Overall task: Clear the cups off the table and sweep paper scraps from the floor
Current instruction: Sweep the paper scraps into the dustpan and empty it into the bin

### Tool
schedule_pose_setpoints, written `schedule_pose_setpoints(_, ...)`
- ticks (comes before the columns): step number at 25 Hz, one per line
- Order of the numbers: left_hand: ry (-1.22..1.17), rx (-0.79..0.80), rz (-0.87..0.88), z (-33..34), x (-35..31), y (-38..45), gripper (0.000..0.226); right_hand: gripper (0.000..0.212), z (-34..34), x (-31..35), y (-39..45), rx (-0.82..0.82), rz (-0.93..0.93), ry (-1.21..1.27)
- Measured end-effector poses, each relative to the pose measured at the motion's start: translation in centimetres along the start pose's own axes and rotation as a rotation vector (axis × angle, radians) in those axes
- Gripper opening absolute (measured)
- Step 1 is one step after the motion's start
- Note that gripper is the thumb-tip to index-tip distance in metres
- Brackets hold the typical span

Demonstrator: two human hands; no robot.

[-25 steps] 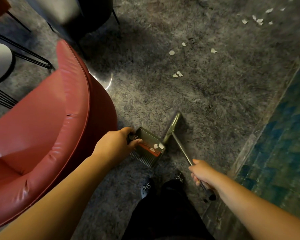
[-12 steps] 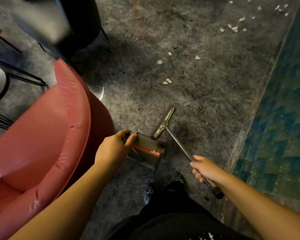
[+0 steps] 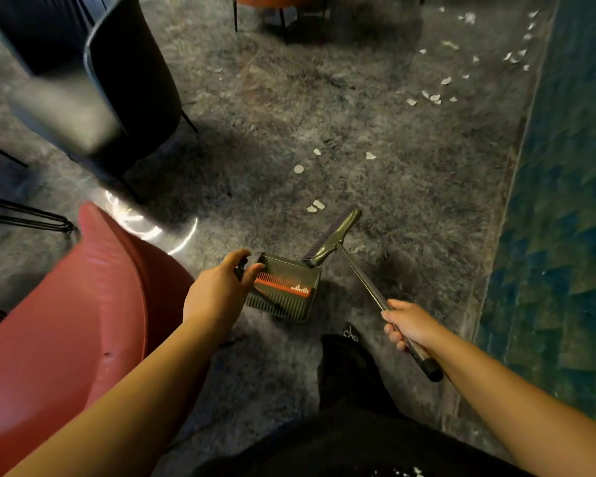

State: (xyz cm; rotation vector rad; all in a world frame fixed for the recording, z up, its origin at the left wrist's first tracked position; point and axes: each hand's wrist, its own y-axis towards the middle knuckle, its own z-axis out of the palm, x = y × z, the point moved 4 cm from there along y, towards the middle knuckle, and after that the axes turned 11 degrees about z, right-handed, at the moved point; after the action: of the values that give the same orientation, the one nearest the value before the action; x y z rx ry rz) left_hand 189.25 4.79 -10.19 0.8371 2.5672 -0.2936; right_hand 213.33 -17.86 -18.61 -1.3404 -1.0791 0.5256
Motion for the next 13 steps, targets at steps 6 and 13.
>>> schedule_pose_setpoints(6,-0.014,0.012,-0.029,-0.9,-2.3,13.0,0.043,0.039,-5.2,12.4,3.7,0.016,0.007,-0.007)
schedule_pose_setpoints(13,0.055,-0.009,-0.018,-1.9,-2.7,24.5,0.046,0.049,-7.1,23.8,8.5,-0.023,-0.006,-0.002)
